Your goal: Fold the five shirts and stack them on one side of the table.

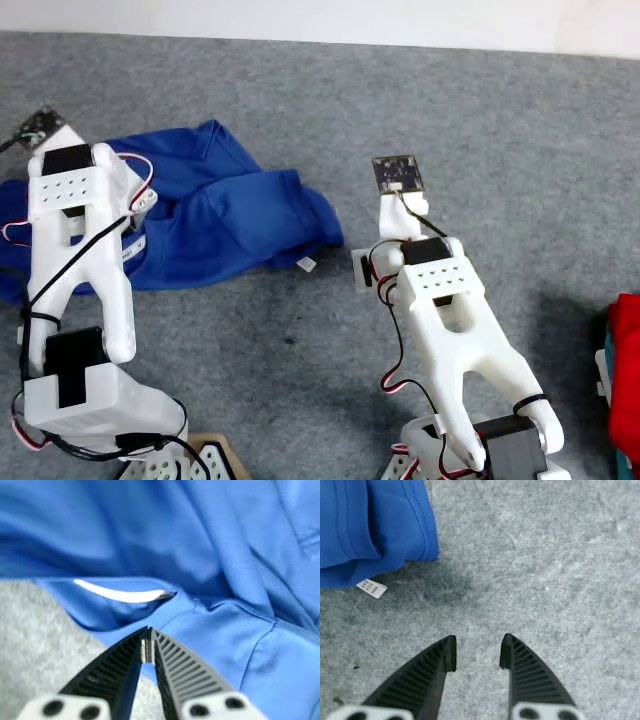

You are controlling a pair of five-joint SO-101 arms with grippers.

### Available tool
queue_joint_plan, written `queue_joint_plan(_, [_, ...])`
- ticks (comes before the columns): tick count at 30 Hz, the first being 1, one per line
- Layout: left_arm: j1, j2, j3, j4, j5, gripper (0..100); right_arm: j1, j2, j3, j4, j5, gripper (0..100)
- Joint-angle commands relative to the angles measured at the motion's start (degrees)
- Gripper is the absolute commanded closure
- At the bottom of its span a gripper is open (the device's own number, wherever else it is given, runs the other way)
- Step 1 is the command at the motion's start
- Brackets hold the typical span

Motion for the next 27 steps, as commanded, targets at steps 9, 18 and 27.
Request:
queue_joint_plan(9, [0.84,-2.59,0.22,-1.14,7.30,73,-0.31,-0.48,-0.22,-0.84,0.88,84.0])
queue_joint_plan(18, [0.92,-2.51,7.52,-9.85,9.67,65,-0.31,-0.48,-0.22,-0.84,0.97,84.0])
queue_joint_plan(27, [0.66,4.09,9.36,-17.93,9.76,66,-0.31,-0.48,-0.13,-0.75,0.97,84.0])
